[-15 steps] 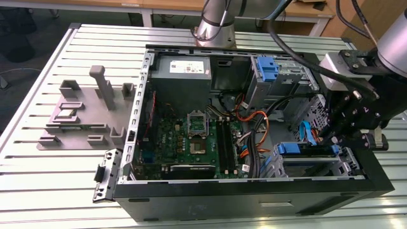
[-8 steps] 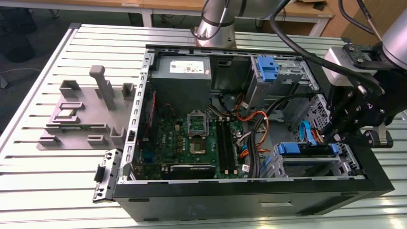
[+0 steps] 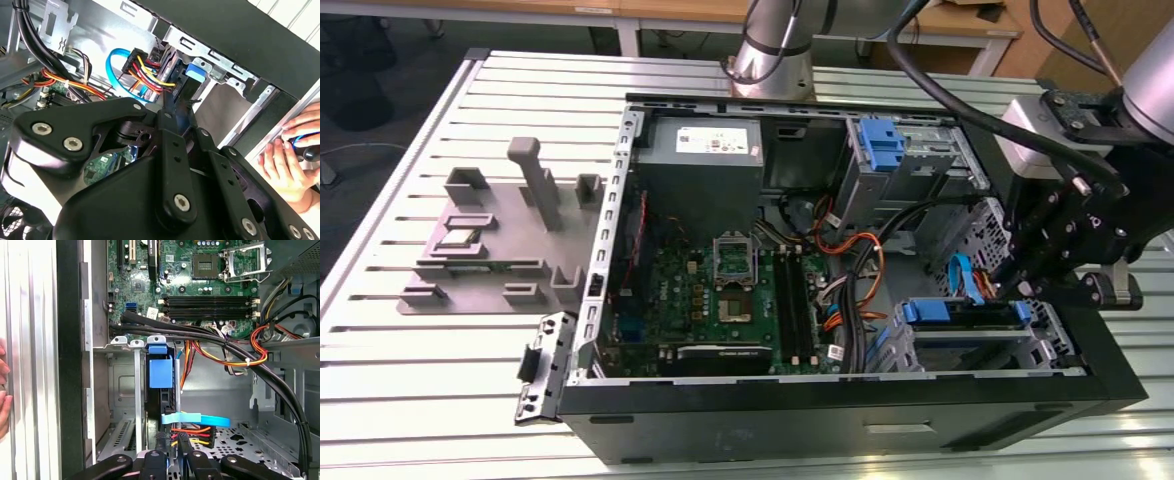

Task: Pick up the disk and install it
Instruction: 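Insert the second disk wire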

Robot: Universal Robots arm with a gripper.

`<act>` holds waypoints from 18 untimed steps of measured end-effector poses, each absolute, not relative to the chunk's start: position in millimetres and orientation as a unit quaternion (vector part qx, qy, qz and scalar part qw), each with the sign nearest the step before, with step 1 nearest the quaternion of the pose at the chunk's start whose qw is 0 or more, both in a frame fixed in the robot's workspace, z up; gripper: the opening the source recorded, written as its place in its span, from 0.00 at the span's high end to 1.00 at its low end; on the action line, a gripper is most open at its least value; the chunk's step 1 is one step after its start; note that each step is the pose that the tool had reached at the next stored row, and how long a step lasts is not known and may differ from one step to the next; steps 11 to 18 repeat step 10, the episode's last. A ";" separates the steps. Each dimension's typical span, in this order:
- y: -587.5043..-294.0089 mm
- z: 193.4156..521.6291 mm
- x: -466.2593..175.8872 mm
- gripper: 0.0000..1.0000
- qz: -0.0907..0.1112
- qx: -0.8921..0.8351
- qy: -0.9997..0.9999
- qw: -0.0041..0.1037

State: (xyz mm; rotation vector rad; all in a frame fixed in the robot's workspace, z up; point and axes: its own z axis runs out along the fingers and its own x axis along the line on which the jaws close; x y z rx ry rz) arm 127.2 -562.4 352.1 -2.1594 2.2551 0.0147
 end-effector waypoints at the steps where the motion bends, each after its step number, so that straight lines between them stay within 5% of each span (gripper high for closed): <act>1: -562.5 352.4 127.2 0.76 0.005 -0.692 0.722 0.010; 18: -562.5 354.8 127.2 0.76 0.005 -0.692 0.722 0.010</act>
